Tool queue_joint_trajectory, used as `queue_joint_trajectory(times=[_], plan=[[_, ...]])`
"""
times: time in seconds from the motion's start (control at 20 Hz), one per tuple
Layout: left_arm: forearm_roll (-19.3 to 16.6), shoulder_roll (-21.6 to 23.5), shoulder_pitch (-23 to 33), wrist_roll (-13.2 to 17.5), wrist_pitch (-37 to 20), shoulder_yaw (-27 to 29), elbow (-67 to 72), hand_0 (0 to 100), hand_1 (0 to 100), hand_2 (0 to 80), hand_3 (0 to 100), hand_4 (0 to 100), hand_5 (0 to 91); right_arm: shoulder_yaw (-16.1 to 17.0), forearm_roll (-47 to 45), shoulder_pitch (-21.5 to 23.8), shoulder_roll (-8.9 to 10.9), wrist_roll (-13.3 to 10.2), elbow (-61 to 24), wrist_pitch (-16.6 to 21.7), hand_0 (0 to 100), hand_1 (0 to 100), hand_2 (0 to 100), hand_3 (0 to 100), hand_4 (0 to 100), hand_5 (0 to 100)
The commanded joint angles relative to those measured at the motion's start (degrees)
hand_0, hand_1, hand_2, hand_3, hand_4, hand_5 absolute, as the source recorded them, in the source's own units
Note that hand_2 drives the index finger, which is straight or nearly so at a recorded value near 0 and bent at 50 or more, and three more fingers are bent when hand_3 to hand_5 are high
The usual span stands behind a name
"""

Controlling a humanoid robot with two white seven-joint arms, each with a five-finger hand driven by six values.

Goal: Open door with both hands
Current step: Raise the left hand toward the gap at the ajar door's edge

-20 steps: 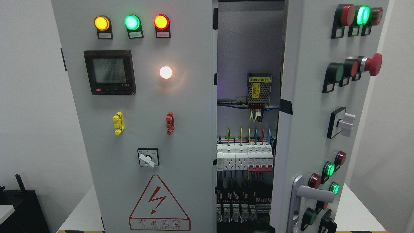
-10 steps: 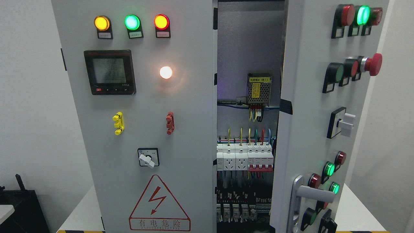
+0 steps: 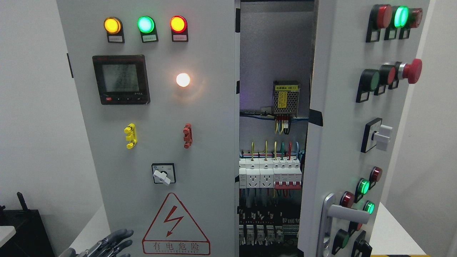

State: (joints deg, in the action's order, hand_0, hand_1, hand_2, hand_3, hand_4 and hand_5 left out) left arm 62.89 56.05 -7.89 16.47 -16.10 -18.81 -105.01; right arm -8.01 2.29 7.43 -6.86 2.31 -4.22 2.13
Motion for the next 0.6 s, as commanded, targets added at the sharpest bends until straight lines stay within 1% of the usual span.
queue_joint_trajectory(times=[0.0,0.1,0.25,0.4,0.5,0.55], plan=[[4.4,7.3,-11.7,0.4,0.6,-12.8,-1.3,0,0,0.0,0,4,0.0,0.0,0.0,0.0,0.00,0.0,0.0,0.0,0,0,0,0,0,0],[4.4,7.2,-15.9,0.6,0.9,-16.8,-1.3,0,0,0.0,0,4,0.0,-0.1,0.0,0.0,0.00,0.0,0.0,0.0,0,0,0,0,0,0],[4.9,7.1,-20.5,1.5,0.9,-21.3,-1.4,0,0,0.0,0,4,0.0,0.0,0.0,0.0,0.00,0.0,0.0,0.0,0,0,0,0,0,0],[7.1,7.1,-24.9,1.8,1.2,-24.9,-1.4,0,0,0.0,0,4,0.0,0.0,0.0,0.0,0.00,0.0,0.0,0.0,0,0,0,0,0,0],[9.5,7.2,-28.8,2.3,3.2,-27.5,-1.4,0,0,0.0,0,4,0.0,-0.1,0.0,0.0,0.00,0.0,0.0,0.0,0,0,0,0,0,0],[11.0,7.1,-31.3,2.8,5.3,-28.7,-1.4,0,0,0.0,0,4,0.0,0.0,0.0,0.0,0.00,0.0,0.0,0.0,0,0,0,0,0,0]])
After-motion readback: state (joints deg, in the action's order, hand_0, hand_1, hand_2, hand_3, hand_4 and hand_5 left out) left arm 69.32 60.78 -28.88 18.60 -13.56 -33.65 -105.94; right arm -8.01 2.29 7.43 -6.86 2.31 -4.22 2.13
